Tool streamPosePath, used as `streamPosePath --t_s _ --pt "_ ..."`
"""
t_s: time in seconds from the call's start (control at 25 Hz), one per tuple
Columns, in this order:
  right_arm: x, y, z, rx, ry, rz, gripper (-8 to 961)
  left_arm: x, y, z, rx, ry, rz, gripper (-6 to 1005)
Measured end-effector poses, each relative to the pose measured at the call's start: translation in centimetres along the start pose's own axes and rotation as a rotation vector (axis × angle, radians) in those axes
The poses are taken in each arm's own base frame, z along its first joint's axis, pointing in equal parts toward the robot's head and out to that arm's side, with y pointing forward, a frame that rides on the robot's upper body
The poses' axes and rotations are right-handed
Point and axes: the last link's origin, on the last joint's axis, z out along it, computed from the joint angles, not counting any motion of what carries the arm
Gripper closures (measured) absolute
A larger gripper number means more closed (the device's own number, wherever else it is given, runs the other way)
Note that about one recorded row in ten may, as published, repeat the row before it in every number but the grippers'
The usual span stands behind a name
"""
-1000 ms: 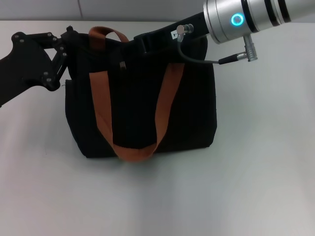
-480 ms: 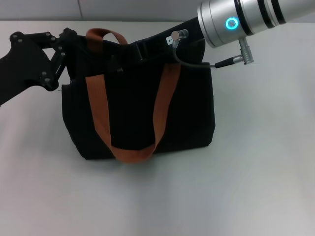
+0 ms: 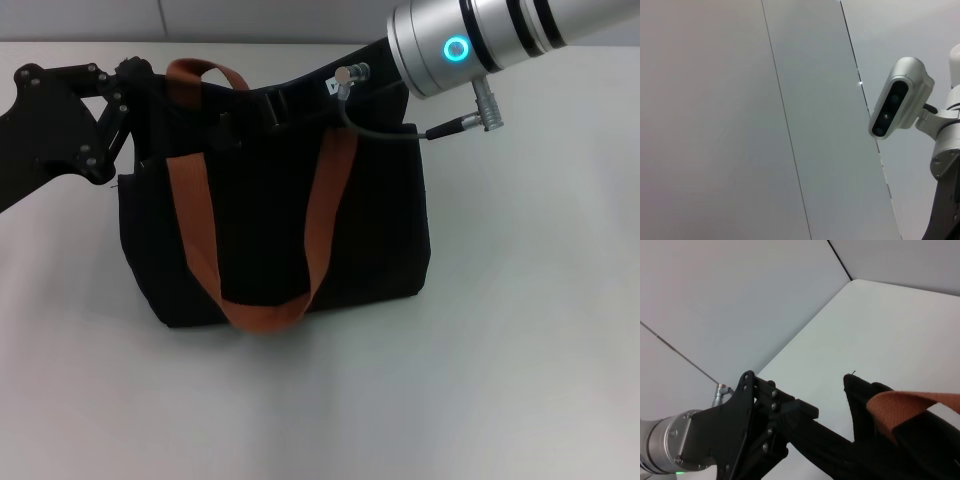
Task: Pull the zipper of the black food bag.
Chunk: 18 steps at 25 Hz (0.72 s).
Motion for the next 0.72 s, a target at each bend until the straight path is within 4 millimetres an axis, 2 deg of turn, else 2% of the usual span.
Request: streamPosePath --t_s 0.72 --pt "-0.54 0.18 0.71 0.009 -0.022 -0.013 605 0.2 0.19 0.03 -0.013 0.015 0.0 946"
